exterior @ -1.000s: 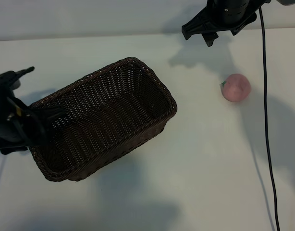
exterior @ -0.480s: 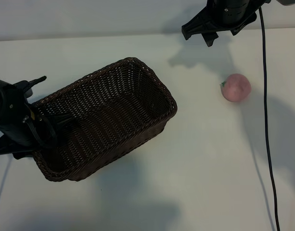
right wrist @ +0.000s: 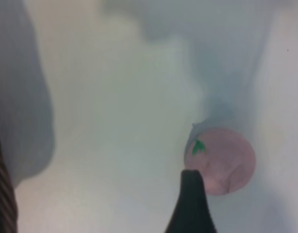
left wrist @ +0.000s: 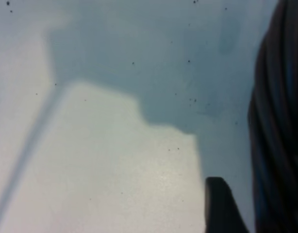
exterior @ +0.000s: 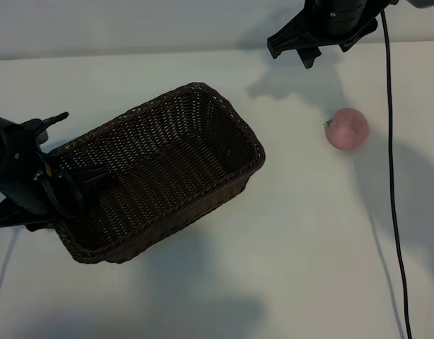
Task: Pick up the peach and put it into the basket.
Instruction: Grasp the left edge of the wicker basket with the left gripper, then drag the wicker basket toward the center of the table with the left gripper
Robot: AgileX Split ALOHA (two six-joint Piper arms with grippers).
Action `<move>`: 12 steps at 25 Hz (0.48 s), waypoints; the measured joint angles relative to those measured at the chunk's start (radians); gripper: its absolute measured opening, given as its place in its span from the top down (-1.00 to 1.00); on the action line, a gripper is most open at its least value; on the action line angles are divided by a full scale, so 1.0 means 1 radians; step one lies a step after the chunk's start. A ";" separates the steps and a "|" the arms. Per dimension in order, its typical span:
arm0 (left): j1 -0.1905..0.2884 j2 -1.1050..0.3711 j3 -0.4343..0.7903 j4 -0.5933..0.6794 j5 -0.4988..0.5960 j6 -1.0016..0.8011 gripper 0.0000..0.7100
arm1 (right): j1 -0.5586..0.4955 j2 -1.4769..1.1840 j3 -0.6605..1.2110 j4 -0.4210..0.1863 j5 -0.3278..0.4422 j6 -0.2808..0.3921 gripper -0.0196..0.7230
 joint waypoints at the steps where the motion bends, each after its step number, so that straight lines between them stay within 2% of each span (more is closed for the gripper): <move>1: 0.000 0.000 0.000 -0.003 -0.003 -0.002 0.30 | 0.000 0.000 0.000 0.000 0.000 0.000 -0.49; 3: 0.000 0.000 0.000 -0.013 -0.017 -0.011 0.51 | 0.000 0.000 0.000 0.000 0.000 0.000 -0.49; 4: 0.000 0.000 0.000 -0.019 -0.029 -0.012 0.54 | 0.000 0.000 0.000 0.000 0.000 0.000 -0.49; 12: 0.000 0.000 0.000 -0.023 -0.038 -0.008 0.58 | 0.000 0.000 0.000 0.001 0.000 0.000 -0.49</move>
